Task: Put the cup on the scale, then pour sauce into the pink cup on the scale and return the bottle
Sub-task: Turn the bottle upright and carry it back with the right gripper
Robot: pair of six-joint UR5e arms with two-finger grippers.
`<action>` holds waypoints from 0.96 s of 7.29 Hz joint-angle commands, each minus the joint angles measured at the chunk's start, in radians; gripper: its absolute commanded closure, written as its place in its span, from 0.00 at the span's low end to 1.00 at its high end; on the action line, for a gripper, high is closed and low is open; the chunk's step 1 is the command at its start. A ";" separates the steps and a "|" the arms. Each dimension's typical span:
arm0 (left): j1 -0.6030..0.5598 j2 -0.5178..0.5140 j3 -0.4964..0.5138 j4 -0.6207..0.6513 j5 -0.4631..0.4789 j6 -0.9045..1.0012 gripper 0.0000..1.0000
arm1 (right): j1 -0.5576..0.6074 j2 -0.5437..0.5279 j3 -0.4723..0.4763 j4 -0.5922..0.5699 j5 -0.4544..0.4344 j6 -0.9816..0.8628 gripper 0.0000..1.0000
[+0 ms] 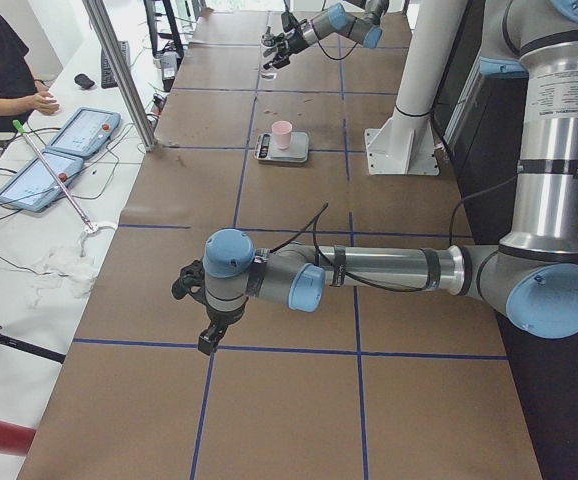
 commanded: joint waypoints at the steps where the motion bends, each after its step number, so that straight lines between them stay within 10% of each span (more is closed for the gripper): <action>1: -0.001 0.000 -0.007 0.000 0.000 -0.001 0.00 | 0.041 -0.104 0.006 0.000 0.109 0.141 1.00; 7: -0.001 -0.002 -0.026 -0.004 0.000 -0.009 0.00 | 0.068 -0.211 -0.069 0.002 0.111 0.335 1.00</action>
